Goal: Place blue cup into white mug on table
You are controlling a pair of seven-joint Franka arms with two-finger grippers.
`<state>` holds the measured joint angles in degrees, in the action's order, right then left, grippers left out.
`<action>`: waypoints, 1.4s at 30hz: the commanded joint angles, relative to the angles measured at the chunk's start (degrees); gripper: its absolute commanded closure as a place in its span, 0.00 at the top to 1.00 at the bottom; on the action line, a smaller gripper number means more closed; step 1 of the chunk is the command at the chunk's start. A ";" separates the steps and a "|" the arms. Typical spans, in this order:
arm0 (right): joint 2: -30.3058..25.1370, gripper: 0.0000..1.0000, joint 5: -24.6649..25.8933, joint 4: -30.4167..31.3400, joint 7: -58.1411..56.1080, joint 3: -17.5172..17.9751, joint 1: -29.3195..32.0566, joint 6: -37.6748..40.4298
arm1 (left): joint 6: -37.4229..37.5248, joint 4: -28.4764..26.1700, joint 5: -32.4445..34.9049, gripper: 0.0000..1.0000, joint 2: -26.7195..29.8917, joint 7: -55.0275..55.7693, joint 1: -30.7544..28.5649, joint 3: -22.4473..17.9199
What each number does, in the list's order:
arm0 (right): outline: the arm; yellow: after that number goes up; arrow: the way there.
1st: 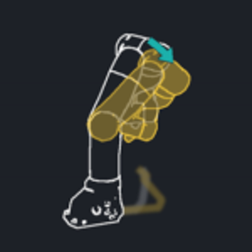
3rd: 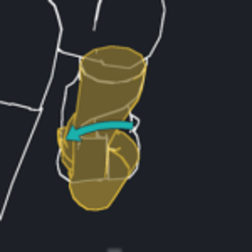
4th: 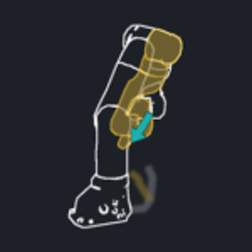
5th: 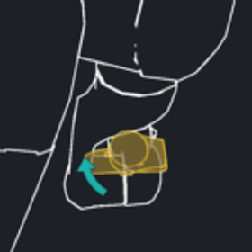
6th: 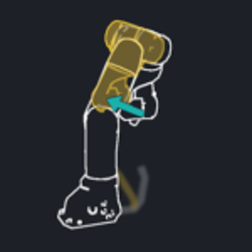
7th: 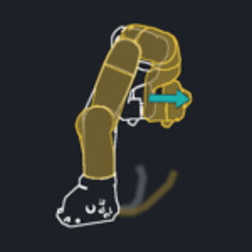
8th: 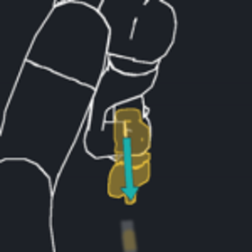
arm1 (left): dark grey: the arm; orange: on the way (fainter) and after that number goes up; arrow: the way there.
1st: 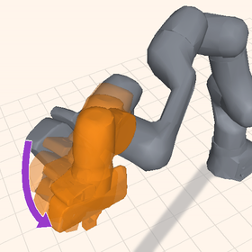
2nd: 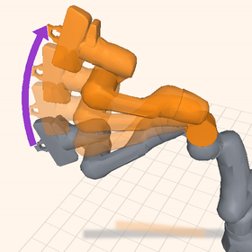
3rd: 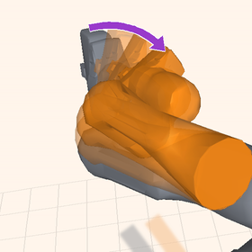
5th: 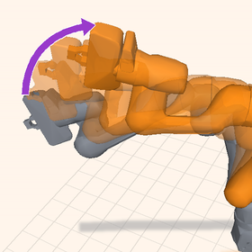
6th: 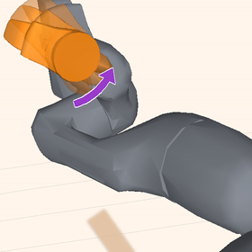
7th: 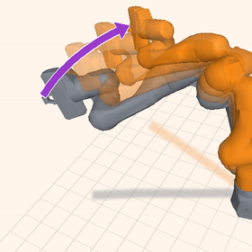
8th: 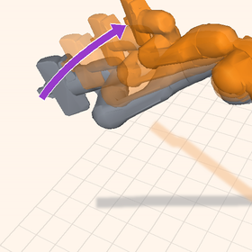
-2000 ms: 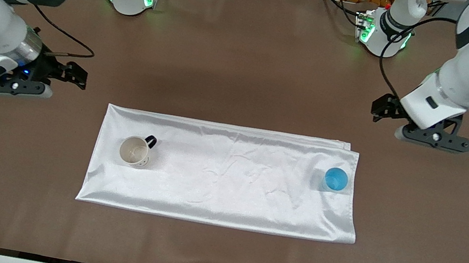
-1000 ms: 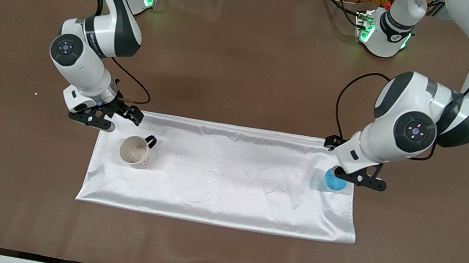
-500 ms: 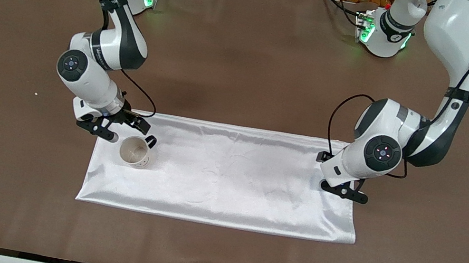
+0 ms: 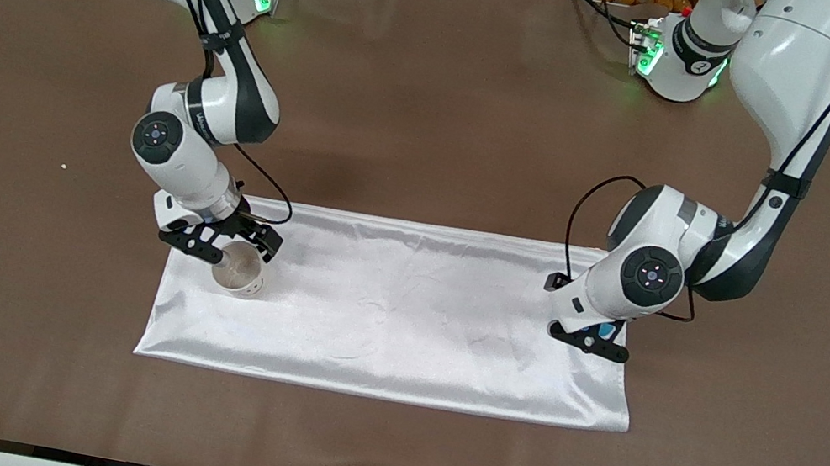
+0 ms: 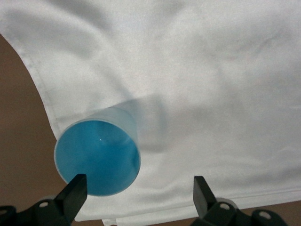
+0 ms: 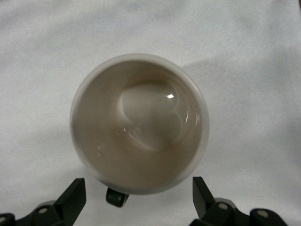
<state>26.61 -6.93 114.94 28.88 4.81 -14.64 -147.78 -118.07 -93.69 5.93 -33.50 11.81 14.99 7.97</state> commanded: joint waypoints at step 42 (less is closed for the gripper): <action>-0.32 0.00 4.38 -3.85 0.83 -0.24 -2.40 3.36 | -3.31 -0.70 6.99 0.00 -2.54 3.74 0.13 0.29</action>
<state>30.80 -3.30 110.37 28.62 4.66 -15.99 -149.78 -121.65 -93.67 11.20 -37.21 11.97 14.96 7.94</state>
